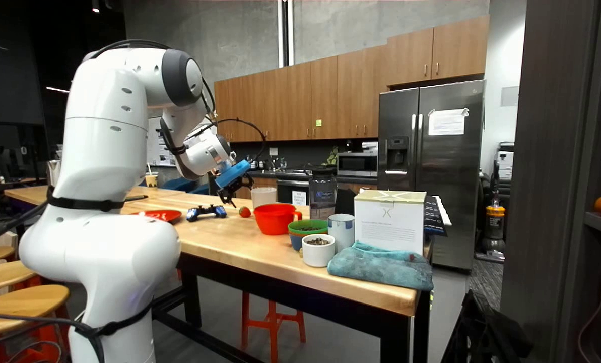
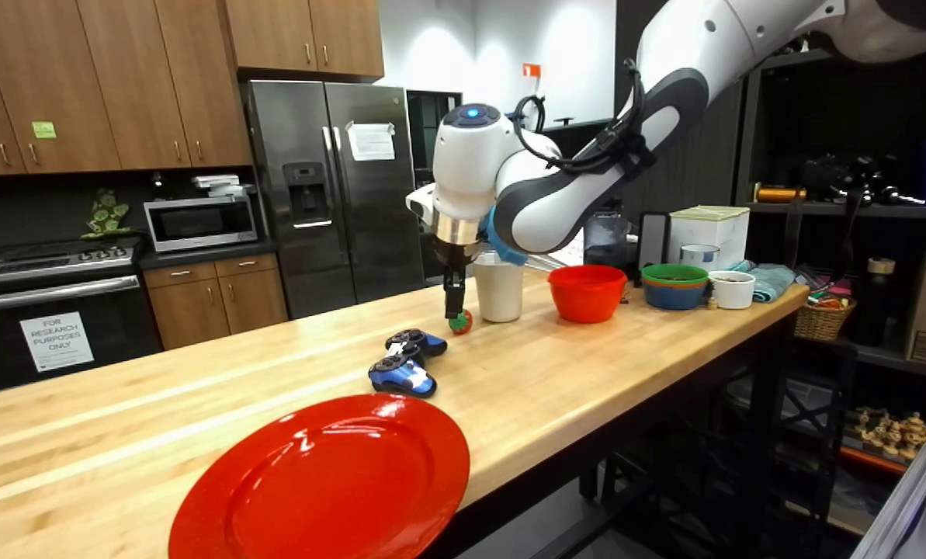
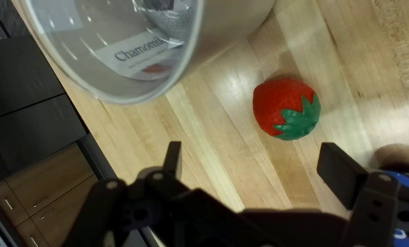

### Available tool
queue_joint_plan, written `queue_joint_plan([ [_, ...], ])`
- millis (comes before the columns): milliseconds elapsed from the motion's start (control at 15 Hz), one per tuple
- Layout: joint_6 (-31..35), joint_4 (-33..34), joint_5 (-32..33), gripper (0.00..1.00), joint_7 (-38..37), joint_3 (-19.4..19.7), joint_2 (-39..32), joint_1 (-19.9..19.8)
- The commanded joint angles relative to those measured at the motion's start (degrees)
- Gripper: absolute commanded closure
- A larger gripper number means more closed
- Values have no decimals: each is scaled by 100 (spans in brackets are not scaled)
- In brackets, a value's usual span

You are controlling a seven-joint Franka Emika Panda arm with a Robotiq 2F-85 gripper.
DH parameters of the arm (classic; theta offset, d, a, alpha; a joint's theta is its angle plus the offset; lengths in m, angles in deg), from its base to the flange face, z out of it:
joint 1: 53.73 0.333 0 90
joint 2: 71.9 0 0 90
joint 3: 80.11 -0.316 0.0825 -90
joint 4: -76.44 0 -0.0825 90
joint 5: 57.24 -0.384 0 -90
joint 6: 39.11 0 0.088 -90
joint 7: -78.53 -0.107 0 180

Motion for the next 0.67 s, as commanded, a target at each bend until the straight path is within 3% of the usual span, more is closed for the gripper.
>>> queue_joint_plan([
  [0, -70, -10, -222, 0, 187, -28, -33, -12],
  [267, -669, 11, -1016, 0, 730, -153, -16, -10],
  [600, -1299, 90, -1295, 0, 923, -162, 2, 17],
])
